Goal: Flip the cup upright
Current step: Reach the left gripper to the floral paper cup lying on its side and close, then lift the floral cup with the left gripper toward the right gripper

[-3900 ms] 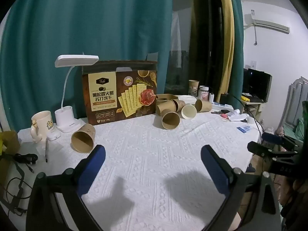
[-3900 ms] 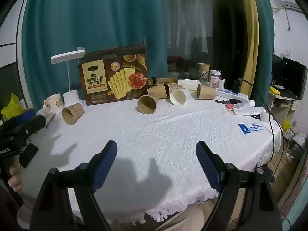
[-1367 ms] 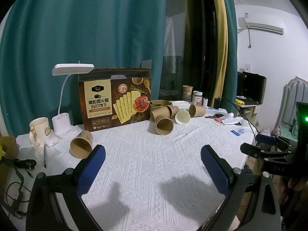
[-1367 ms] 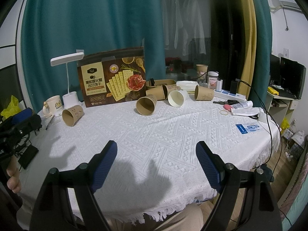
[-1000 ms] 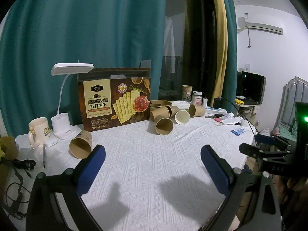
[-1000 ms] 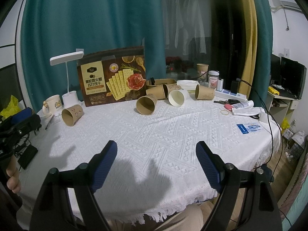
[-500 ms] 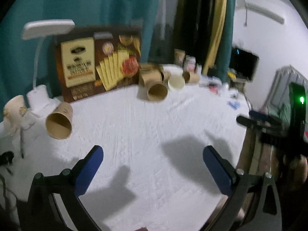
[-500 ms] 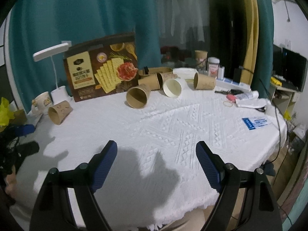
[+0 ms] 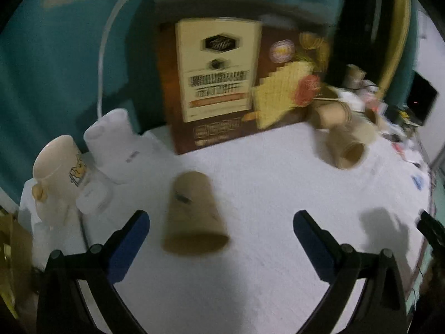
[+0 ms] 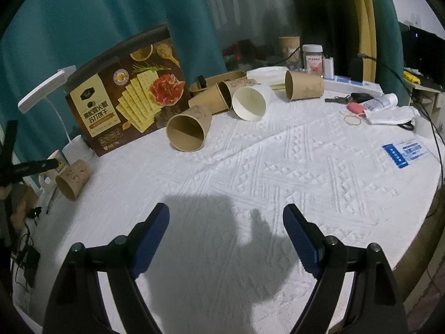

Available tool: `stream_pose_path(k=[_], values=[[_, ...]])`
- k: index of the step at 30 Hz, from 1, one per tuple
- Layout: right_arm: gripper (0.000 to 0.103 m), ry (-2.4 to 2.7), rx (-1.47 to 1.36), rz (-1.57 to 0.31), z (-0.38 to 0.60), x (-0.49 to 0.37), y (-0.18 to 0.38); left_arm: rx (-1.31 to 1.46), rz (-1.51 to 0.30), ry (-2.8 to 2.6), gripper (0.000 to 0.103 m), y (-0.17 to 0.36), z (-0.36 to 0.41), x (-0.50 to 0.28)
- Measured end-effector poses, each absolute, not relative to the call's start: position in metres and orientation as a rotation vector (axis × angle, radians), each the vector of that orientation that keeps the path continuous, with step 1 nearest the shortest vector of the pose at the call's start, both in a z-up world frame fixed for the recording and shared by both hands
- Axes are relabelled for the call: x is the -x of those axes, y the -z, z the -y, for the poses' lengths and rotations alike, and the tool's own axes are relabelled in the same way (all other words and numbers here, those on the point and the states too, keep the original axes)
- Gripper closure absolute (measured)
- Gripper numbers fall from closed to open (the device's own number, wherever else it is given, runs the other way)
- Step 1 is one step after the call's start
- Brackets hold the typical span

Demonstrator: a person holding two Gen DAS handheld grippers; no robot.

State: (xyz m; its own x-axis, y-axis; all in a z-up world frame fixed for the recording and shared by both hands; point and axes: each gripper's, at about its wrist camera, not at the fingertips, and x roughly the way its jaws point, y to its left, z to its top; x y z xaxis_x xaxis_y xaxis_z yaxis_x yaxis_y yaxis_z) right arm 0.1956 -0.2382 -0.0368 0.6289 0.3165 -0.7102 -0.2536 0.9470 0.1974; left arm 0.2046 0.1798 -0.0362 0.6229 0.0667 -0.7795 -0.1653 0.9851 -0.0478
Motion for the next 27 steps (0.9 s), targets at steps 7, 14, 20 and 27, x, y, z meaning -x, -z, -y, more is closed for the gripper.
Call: stream_pose_path(k=[7, 14, 20, 27], values=[[0.021, -0.294, -0.110, -0.859, 0.252, -0.198, 0.047, 0.161, -1.035, -0.132, 0.023, 0.082, -0.209, -0.251], [0.021, -0.284, -0.131, -0.865, 0.266, -0.189, 0.049, 0.154, -1.056, -0.056, 0.040, 0.092, -0.191, -0.239], [0.021, -0.278, -0.138, -0.837, 0.281, -0.170, 0.039, 0.071, -0.984, 0.174, 0.041, 0.055, -0.119, -0.216], [0.021, -0.234, -0.151, -0.826, 0.315, -0.140, 0.034, -0.139, -0.978, 0.532, 0.041, 0.040, 0.008, -0.190]])
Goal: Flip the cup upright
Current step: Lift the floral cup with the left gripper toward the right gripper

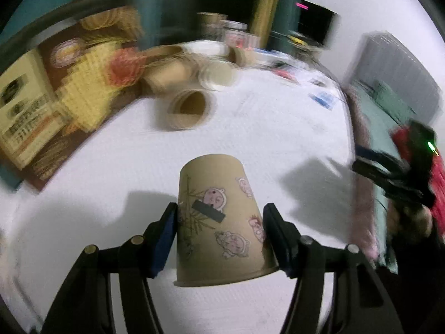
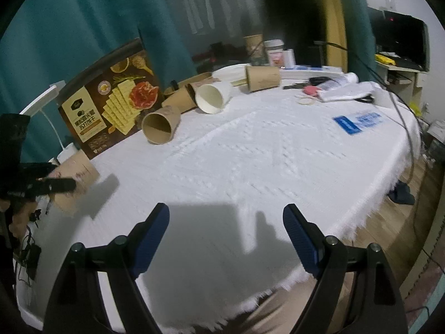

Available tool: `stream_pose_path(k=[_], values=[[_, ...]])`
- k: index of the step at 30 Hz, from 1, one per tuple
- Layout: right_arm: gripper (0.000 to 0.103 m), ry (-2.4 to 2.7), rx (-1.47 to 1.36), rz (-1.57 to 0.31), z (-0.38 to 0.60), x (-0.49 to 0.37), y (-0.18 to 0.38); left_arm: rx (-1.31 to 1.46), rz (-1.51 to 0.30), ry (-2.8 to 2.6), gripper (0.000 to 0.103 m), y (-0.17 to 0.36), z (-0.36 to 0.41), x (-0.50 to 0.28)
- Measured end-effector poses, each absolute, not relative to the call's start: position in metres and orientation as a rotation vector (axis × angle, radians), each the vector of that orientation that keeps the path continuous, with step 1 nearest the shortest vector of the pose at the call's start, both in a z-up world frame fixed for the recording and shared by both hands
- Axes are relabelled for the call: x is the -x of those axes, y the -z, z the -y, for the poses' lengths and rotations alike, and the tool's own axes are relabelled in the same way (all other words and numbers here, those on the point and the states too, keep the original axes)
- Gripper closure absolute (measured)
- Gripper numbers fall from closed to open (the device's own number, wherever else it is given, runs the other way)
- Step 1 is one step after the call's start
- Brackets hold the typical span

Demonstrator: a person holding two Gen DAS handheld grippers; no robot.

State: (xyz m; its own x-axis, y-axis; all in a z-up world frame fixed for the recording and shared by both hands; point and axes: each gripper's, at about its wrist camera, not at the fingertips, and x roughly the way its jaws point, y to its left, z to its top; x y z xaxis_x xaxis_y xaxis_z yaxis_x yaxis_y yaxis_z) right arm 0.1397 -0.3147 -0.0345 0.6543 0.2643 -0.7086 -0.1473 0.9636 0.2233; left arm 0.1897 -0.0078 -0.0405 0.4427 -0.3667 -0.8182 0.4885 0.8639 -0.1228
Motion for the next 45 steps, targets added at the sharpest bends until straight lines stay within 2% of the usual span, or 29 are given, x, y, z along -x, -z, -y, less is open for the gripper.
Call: stream_pose_path(k=[6, 16, 20, 24, 32, 37, 45], values=[[0.021, -0.198, -0.171, -0.856, 0.339, -0.111, 0.045, -0.298, -1.075, 0.723, 0.041, 0.070, 0.071, -0.172], [0.021, -0.217, -0.148, -0.913, 0.334, -0.098, 0.062, -0.298, -1.114, 0.736, 0.039, 0.090, 0.073, -0.169], [0.021, -0.251, -0.114, -0.918, 0.325, -0.102, 0.060, -0.299, -1.092, 0.680, 0.024, 0.091, 0.073, -0.168], [0.021, -0.429, -0.053, -0.931, 0.309, -0.115, 0.048, -0.225, -1.074, 0.628, 0.022, 0.075, 0.064, -0.161], [0.021, -0.891, 0.438, -0.866, 0.231, -0.134, 0.005, -0.145, -0.950, 0.529, 0.022, 0.038, 0.036, -0.109], [0.021, -1.057, 0.869, -0.841, 0.164, -0.132, 0.011, -0.019, -0.908, 0.416, 0.022, 0.047, 0.007, -0.070], [0.021, -1.168, 1.350, -0.766, 0.107, -0.122, 0.034, 0.260, -0.882, 0.338, 0.022, 0.075, -0.036, -0.030]])
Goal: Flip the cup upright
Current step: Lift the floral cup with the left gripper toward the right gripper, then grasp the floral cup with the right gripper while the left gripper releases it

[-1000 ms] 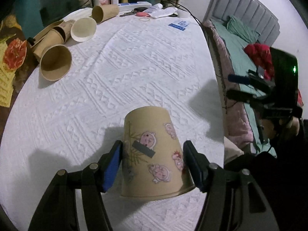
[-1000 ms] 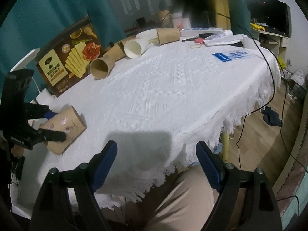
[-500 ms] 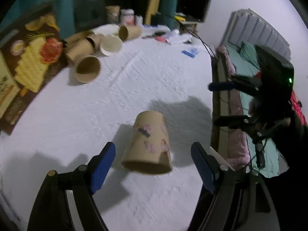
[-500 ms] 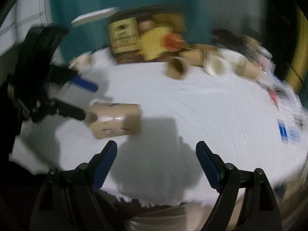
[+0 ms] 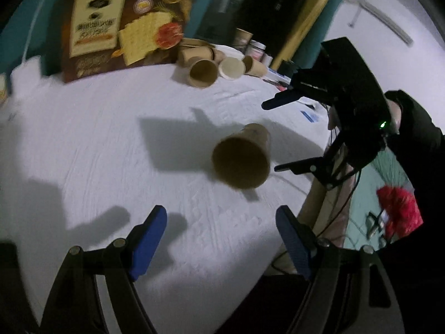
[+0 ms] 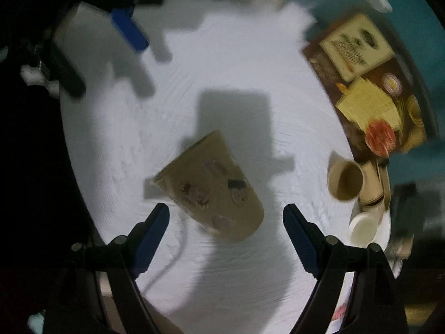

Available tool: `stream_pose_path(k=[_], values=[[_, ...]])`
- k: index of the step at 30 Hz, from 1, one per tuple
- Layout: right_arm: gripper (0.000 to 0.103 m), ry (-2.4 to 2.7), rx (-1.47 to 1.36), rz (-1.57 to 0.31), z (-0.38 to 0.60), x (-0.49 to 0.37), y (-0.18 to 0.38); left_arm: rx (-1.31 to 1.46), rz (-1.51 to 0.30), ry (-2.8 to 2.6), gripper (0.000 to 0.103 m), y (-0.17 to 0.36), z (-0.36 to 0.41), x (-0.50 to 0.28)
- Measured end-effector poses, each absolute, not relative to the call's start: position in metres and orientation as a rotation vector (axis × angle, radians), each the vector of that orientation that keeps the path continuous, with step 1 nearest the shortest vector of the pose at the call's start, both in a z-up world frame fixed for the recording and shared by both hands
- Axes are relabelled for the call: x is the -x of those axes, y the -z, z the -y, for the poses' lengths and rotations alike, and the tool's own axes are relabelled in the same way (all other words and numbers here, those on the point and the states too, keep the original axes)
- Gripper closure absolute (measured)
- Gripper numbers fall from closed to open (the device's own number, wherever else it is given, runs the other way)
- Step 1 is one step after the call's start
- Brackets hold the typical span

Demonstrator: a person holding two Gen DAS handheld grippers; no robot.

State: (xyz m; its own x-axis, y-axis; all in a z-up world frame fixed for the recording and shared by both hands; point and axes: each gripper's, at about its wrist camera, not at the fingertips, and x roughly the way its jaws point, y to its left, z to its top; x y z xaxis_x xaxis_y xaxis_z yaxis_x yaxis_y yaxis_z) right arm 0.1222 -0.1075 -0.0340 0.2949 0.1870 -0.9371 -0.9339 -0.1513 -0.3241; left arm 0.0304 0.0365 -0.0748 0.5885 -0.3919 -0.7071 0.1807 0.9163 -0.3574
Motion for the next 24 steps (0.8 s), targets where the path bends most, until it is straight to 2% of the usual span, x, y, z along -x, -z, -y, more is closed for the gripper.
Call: stream_pose_path(k=[13, 14, 15, 16, 24], values=[[0.022, -1.271, 1.705, -0.916, 0.051, -0.130, 0.079, 0.314, -0.819, 0.306, 0.022, 0.083, -0.076, -0.004], [0.025, -1.273, 1.714, -0.924, 0.050, -0.130, 0.082, 0.320, -0.818, 0.306, 0.022, 0.084, -0.077, -0.002], [0.035, -1.275, 1.726, -0.935, 0.049, -0.132, 0.085, 0.326, -0.819, 0.304, 0.022, 0.085, -0.079, -0.002], [0.039, -1.271, 1.737, -0.949, 0.047, -0.135, 0.089, 0.330, -0.818, 0.303, 0.022, 0.086, -0.081, -0.001], [0.040, -1.263, 1.715, -0.963, 0.039, -0.146, 0.089, 0.357, -0.809, 0.291, 0.022, 0.090, -0.090, 0.002]])
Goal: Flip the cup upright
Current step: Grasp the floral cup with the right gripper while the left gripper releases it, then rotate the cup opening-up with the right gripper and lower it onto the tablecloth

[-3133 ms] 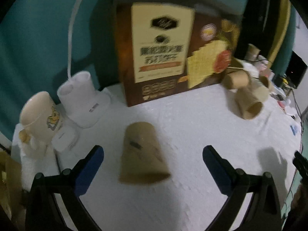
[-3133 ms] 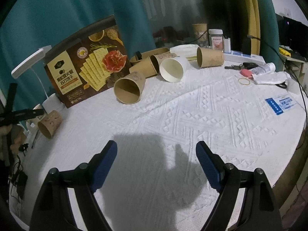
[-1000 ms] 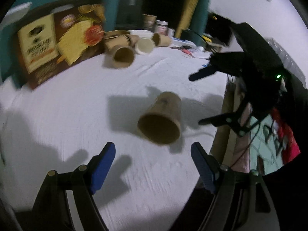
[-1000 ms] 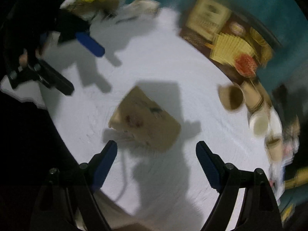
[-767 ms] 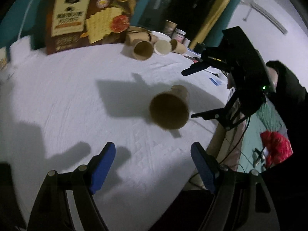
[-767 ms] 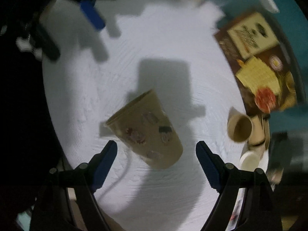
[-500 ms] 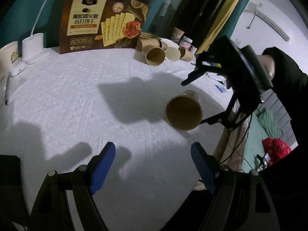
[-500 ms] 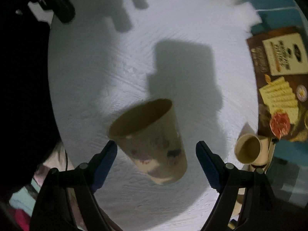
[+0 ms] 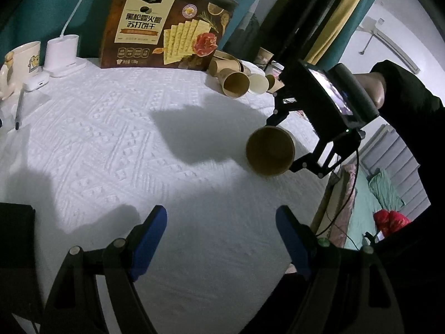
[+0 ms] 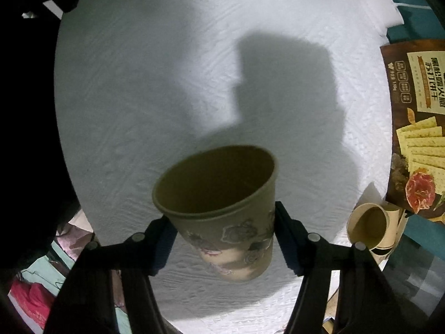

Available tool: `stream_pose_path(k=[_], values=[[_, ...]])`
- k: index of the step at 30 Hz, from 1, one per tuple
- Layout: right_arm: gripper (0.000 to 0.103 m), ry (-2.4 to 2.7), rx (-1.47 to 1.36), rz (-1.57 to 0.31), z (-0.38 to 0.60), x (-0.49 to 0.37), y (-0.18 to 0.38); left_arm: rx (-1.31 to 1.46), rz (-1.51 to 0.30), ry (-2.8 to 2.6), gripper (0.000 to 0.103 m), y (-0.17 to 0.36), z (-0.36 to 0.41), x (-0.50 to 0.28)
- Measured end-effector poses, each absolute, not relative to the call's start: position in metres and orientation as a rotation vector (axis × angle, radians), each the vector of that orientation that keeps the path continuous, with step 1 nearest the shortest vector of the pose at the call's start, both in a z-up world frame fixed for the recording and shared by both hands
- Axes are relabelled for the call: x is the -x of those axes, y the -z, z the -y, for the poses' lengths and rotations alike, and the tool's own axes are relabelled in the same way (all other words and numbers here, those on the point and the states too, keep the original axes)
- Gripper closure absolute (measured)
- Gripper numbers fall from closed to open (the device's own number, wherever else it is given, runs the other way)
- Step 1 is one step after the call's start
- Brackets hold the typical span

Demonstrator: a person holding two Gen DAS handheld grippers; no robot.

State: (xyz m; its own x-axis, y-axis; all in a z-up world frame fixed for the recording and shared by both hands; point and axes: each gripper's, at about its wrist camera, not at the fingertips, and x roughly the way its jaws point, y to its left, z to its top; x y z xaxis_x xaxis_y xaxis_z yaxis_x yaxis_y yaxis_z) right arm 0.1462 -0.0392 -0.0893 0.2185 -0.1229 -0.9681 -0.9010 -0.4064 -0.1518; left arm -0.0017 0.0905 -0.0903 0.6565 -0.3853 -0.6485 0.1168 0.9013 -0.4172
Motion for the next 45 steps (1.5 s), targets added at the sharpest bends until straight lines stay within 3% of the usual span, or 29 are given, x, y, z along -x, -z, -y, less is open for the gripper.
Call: stream_pose_path(k=[8, 15, 25, 35, 45], values=[[0.040, -1.250, 1.528, -0.935, 0.043, -0.149, 0.058, 0.355, -0.797, 0.283, 0.022, 0.088, -0.086, 0.004], [0.040, -1.246, 0.969, -0.936, 0.054, -0.169, 0.033, 0.364, -0.782, 0.242, 0.022, 0.085, -0.087, 0.004], [0.040, -1.066, 0.378, -0.813, 0.105, -0.166, 0.058, 0.337, -0.782, 0.206, 0.022, 0.079, -0.078, -0.002], [0.040, -0.877, 0.185, -0.699, 0.142, -0.146, 0.071, 0.316, -0.768, 0.195, 0.022, 0.069, -0.057, -0.011], [0.040, -0.813, 0.105, -0.716, 0.166, -0.148, 0.081, 0.284, -0.769, 0.181, 0.022, 0.066, -0.052, -0.016]])
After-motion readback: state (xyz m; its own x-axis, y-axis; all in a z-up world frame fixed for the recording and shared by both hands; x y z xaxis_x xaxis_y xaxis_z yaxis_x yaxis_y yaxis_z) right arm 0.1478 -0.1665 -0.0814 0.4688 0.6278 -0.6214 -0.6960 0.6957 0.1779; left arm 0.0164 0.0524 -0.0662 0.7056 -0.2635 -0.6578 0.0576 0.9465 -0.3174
